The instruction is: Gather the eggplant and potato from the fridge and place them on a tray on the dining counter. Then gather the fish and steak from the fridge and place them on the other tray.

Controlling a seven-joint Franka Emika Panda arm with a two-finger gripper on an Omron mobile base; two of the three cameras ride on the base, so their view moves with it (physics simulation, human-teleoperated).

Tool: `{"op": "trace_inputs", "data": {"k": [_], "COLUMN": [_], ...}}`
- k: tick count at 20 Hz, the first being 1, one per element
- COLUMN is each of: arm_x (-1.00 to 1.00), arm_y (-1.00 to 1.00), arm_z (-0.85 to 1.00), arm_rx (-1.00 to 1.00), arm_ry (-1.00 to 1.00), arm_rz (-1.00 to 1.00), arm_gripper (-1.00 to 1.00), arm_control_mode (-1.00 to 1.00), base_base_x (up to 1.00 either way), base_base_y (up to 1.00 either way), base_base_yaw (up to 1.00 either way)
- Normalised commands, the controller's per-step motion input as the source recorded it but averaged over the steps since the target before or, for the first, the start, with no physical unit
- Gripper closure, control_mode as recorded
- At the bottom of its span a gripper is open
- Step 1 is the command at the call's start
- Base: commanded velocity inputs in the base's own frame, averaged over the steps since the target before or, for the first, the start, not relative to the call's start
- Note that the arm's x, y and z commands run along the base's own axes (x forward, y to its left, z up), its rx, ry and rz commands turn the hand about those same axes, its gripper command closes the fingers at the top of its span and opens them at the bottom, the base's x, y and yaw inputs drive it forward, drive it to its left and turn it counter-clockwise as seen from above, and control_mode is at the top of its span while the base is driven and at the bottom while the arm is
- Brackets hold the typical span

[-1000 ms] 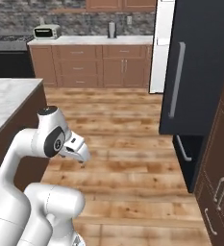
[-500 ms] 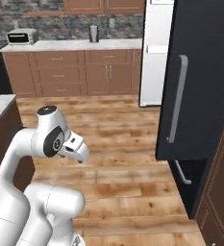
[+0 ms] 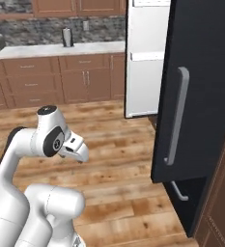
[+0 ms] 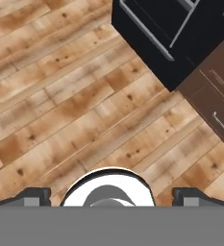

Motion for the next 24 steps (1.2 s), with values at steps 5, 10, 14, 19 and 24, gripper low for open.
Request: {"op": "trace_inputs", "data": {"k": [5,10,14,19,24], "arm_x": [0.0,0.0,0.0,0.0,0.0], "arm_y": [0.0,0.0,0.0,0.0,0.0], "arm_z": [0.0,0.0,0.0,0.0,0.0], "arm_rx": [0.0,0.0,0.0,0.0,0.0], "arm_ry": [0.0,0.0,0.0,0.0,0.0], "arm_rz": [0.0,0.0,0.0,0.0,0.0], "arm_gripper": [-1.0,-1.0,-1.0,-1.0,-1.0], "arm_control_mode": [1.0,1.0,1.0,1.0,1.0], "base_base_x": [0.61,0.65,0.84,0.88,0.77], "base_base_y": [-0.07,-0.01,0.04,0.15,0.05], "base_base_yaw": [-0.3,-0.37,-0.41,-0.42,-0.41]}}
